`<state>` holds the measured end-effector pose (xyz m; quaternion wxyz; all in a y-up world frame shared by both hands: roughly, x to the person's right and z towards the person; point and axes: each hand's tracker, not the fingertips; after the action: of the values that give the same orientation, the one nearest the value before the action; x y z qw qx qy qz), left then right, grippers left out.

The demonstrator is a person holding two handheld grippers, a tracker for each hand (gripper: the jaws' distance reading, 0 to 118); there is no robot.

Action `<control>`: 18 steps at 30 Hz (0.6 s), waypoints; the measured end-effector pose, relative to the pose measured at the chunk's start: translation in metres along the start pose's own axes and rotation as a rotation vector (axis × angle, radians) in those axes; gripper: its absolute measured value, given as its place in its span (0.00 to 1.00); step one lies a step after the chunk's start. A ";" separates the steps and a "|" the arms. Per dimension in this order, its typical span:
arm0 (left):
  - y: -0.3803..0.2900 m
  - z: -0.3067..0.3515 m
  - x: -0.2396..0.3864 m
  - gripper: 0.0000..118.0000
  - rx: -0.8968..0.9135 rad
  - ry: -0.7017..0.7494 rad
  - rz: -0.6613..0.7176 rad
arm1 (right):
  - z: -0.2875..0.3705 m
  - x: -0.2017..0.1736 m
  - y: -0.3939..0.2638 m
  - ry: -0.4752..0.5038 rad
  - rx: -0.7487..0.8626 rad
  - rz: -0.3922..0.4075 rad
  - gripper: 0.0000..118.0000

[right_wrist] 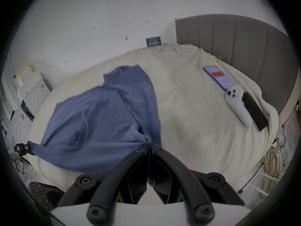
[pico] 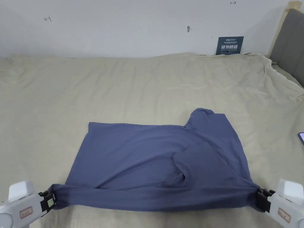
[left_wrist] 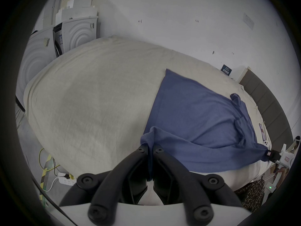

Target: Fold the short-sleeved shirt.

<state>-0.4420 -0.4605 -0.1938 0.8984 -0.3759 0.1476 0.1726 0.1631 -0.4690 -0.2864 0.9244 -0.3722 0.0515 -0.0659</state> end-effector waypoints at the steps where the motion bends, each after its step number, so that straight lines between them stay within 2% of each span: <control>1: 0.006 0.000 0.002 0.02 0.010 -0.003 -0.005 | 0.001 0.001 0.006 0.004 0.018 0.000 0.01; 12: 0.087 -0.040 0.028 0.02 0.111 -0.009 -0.028 | -0.025 -0.003 0.076 0.015 0.060 -0.016 0.01; 18: 0.111 -0.096 0.045 0.02 0.040 0.028 -0.077 | -0.076 -0.004 0.094 -0.020 -0.015 -0.015 0.01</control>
<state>-0.4617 -0.4479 -0.3457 0.9096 -0.3655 0.1492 0.1293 0.1559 -0.4529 -0.4055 0.9215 -0.3801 0.0401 -0.0690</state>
